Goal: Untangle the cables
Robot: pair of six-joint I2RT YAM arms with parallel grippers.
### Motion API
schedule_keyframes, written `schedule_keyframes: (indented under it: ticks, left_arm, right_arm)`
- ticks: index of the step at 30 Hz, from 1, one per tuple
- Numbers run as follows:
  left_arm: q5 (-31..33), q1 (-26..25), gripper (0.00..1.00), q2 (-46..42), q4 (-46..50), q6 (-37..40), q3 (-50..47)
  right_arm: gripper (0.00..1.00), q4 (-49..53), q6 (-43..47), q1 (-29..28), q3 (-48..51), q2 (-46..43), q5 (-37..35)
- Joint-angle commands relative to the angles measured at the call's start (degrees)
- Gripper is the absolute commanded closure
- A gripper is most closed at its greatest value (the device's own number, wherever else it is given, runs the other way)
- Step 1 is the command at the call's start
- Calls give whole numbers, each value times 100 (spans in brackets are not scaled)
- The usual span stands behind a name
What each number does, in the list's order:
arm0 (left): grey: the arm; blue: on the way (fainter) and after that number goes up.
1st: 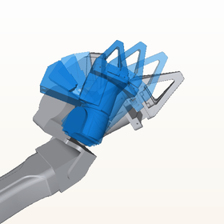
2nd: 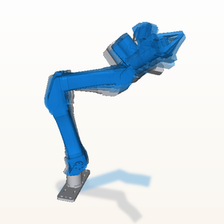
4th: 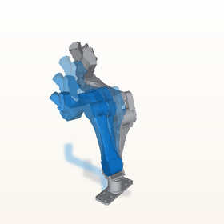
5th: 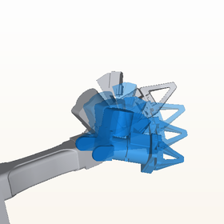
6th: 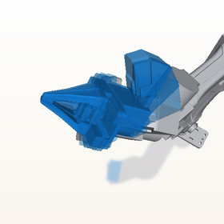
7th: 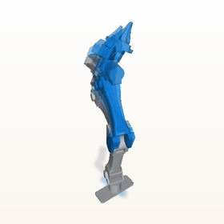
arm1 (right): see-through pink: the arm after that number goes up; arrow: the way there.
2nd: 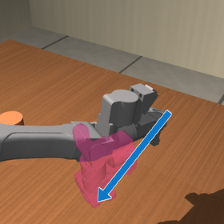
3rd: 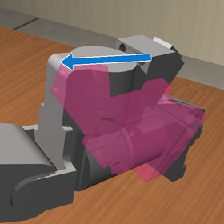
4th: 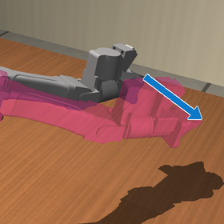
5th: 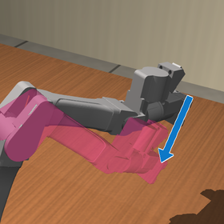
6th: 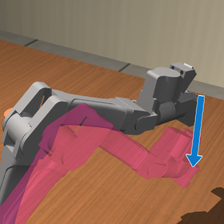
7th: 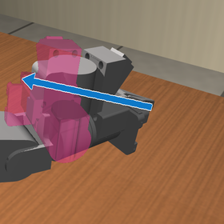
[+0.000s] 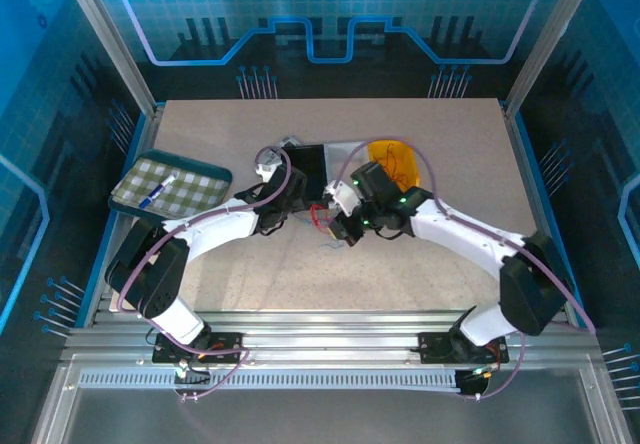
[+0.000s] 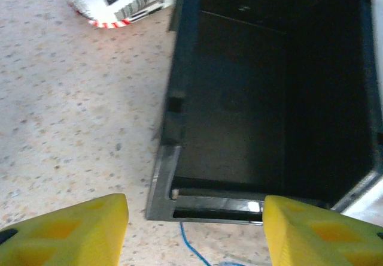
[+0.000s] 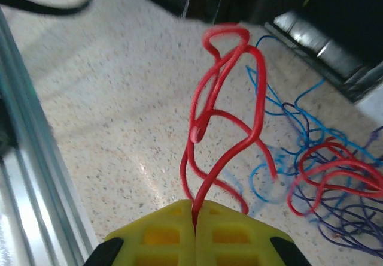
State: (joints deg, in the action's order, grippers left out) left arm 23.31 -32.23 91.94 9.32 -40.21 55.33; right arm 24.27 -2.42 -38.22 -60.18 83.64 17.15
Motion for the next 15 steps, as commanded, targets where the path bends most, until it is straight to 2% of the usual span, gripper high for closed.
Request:
schedule_keyframes:
  ticks: [1,6,9,12,15]
  left_arm:
    - [-635,50,41,91,-591,446,-31]
    - [-1645,55,41,96,-1228,1018,-123]
    - [-2083,51,41,194,-1190,1238,-21]
    - [-2112,37,41,288,-1108,1189,30]
    - [-1837,24,41,337,-1084,875,-4]
  right_arm:
    - [96,105,-226,342,116,-211,511]
    - [98,-32,-402,670,55,-312,393]
    - [98,-193,-714,987,36,-289,196]
    - [98,-408,-1120,1397,-8,-220,-89]
    - [99,-479,-1362,1761,-203,-11,-478]
